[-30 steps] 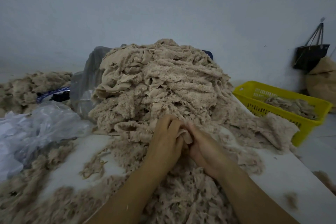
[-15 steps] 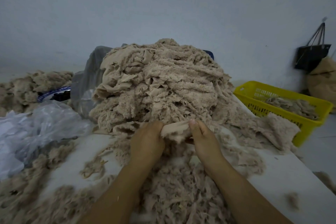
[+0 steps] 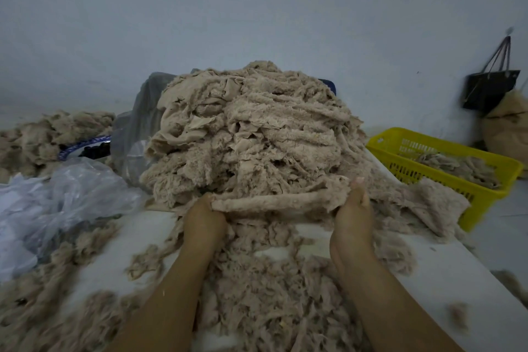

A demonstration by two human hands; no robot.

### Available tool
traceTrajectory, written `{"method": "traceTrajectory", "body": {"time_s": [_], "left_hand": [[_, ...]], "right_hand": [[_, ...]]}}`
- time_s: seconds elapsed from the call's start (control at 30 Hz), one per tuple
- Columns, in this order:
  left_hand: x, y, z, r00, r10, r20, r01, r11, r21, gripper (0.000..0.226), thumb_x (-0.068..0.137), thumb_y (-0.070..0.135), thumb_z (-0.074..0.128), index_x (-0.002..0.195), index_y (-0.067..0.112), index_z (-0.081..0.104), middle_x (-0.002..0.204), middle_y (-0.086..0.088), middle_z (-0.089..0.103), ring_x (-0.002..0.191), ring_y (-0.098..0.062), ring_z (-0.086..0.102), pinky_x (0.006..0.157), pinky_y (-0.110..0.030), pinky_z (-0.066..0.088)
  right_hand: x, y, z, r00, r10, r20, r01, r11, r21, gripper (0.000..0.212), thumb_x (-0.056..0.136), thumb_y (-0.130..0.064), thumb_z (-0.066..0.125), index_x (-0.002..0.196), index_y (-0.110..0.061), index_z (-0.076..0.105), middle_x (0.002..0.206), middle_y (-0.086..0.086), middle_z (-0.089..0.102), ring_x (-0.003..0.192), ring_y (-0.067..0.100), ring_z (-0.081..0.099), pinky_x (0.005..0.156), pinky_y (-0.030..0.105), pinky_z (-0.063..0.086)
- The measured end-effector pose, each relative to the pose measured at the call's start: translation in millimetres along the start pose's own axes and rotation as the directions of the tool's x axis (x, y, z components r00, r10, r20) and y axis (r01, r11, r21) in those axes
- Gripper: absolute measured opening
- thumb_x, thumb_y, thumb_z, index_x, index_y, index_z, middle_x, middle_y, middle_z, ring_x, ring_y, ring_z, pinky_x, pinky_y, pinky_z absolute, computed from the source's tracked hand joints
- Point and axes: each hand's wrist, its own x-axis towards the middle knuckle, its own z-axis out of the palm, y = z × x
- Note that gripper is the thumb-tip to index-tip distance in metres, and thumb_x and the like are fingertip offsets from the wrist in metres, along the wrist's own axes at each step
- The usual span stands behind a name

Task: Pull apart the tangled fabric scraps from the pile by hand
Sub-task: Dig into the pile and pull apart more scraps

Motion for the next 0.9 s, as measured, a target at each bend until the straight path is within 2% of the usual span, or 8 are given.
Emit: {"method": "traceTrajectory", "body": {"time_s": [0.13,0.27,0.37,0.47,0.57,0.63,0.73,0.9], "left_hand": [[6.8,-4.2,-1.6,0.999,0.049,0.016,-0.052,0.981,0.188,0.015,0.093,0.005,0.05,0.09,0.011,0.064,0.094,-0.01,0.063,0.099,-0.033,0.058,0.069,-0.032,0.039],[-5.9,-0.3,4.2,0.921,0.308,0.239,-0.384,0.825,0.414,0.062,0.089,0.039,0.061,0.147,0.029,0.042,0.154,0.001,0.031,0.149,-0.023,0.01,0.12,-0.042,0.009],[-34.7,25.0,18.4,0.682,0.684,0.258,-0.731,0.639,0.24,0.064,0.087,0.052,0.052,0.143,0.022,0.049,0.152,0.001,0.038,0.144,-0.017,0.019,0.118,-0.041,0.022],[-48.7,38.5,29.4,0.623,0.753,0.209,-0.78,0.583,0.226,0.056,0.088,0.053,0.049,0.122,0.012,0.066,0.126,-0.003,0.062,0.116,-0.013,0.044,0.098,-0.03,0.041],[-51.0,39.8,22.9,0.784,0.606,0.133,-0.604,0.795,-0.063,0.02,0.096,0.035,0.053,0.095,0.023,0.069,0.093,0.008,0.068,0.085,-0.002,0.056,0.071,-0.017,0.043],[-50.3,41.7,16.7,0.916,0.348,0.202,-0.256,0.891,-0.374,0.019,0.1,0.03,0.055,0.09,0.027,0.072,0.081,0.013,0.071,0.075,0.005,0.064,0.061,-0.01,0.046],[-48.0,47.5,12.5,0.877,0.169,0.449,0.224,0.684,-0.695,0.035,0.102,0.037,0.049,0.101,0.019,0.079,0.104,-0.002,0.077,0.1,-0.012,0.072,0.081,-0.026,0.056],[-48.0,58.1,4.6,0.832,0.162,0.53,0.437,0.396,-0.807,0.046,0.094,0.042,0.048,0.12,0.01,0.07,0.123,-0.01,0.07,0.114,-0.019,0.067,0.088,-0.031,0.056]], "right_hand": [[8.4,-1.9,-8.0,0.998,0.026,-0.054,-0.024,0.999,0.025,0.058,0.101,-0.056,0.036,0.15,-0.026,0.038,0.127,-0.002,0.057,0.108,0.021,0.056,0.095,0.04,0.044],[9.5,-4.6,-12.5,0.989,0.121,0.081,-0.123,0.992,0.015,0.054,0.098,-0.055,0.047,0.137,-0.018,0.055,0.129,0.003,0.062,0.116,0.024,0.058,0.104,0.046,0.045],[-3.1,-6.2,-6.9,0.958,0.12,0.259,-0.129,0.991,0.019,0.048,0.095,-0.051,0.054,0.114,-0.011,0.069,0.099,0.004,0.075,0.095,0.023,0.069,0.088,0.04,0.052],[-13.7,-3.5,-1.2,0.89,0.069,0.45,-0.061,0.998,-0.031,0.047,0.085,-0.054,0.056,0.093,-0.014,0.08,0.101,0.009,0.076,0.098,0.022,0.072,0.088,0.037,0.055],[-17.1,0.9,0.7,0.866,0.02,0.499,0.016,0.998,-0.068,0.055,0.074,-0.062,0.059,0.092,-0.015,0.08,0.103,0.007,0.076,0.098,0.018,0.072,0.086,0.033,0.053],[-13.5,2.4,-0.5,0.869,0.019,0.494,0.029,0.996,-0.089,0.06,0.08,-0.068,0.05,0.097,-0.018,0.079,0.107,0.003,0.074,0.098,0.015,0.07,0.081,0.027,0.054],[-14.4,3.8,-1.9,0.811,-0.025,0.584,0.124,0.984,-0.13,0.058,0.087,-0.076,0.037,0.106,-0.037,0.076,0.111,-0.013,0.073,0.102,0.002,0.068,0.08,0.021,0.054],[-31.8,17.1,7.5,0.669,0.099,0.736,0.218,0.922,-0.321,0.027,0.086,-0.064,0.06,0.11,-0.052,0.063,0.109,-0.033,0.067,0.101,-0.012,0.062,0.073,0.004,0.048]]}}
